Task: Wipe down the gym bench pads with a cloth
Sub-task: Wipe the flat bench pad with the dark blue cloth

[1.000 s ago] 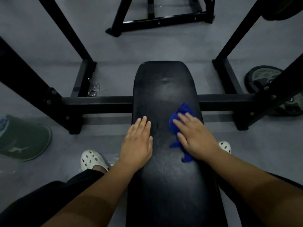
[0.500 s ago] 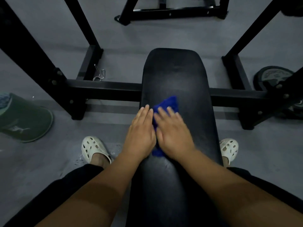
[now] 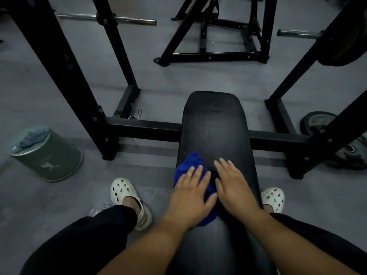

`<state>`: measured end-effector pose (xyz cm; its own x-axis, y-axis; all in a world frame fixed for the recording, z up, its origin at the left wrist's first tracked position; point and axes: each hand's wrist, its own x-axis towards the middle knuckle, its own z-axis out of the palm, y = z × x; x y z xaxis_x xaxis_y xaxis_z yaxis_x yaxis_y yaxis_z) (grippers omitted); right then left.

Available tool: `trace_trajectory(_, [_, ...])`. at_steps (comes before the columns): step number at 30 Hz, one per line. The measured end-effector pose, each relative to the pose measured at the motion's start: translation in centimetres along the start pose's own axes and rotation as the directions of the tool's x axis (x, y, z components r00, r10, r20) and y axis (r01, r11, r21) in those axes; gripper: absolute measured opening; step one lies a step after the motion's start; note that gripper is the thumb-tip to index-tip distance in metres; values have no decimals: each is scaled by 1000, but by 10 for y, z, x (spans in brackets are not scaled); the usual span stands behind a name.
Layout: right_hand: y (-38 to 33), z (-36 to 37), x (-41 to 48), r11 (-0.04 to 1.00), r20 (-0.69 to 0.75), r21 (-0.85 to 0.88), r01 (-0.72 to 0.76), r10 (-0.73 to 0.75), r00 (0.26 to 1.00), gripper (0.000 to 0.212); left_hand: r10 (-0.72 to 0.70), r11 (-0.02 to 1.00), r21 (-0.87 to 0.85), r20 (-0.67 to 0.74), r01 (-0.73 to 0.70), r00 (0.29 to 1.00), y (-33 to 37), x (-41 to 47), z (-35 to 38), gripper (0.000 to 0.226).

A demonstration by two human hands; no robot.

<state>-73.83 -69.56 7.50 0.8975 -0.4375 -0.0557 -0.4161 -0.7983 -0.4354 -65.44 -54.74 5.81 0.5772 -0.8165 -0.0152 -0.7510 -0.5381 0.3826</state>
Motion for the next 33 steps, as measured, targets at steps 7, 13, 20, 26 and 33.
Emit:
trace_trajectory(7, [31,25,-15,964,-3,-262,48,-50,999,56,-107,991,73,-81,113,991,-30,72,12,66])
trace_trajectory(13, [36,27,-12,968,-37,-236,81,-92,995,54,-119,991,62,-37,121,992,-35,136,2,66])
trace_trajectory(20, [35,29,-12,970,-32,-224,96,-106,994,55,34,986,165,13,-36,999,-53,112,-3,70])
trace_trajectory(26, [41,32,-12,995,-122,-49,81,-87,989,47,79,993,75,108,-87,991,-7,78,2,73])
trace_trajectory(33, [-30,21,41,983,-167,181,1,30,986,45,-74,926,-371,23,77,997,-36,54,-30,68])
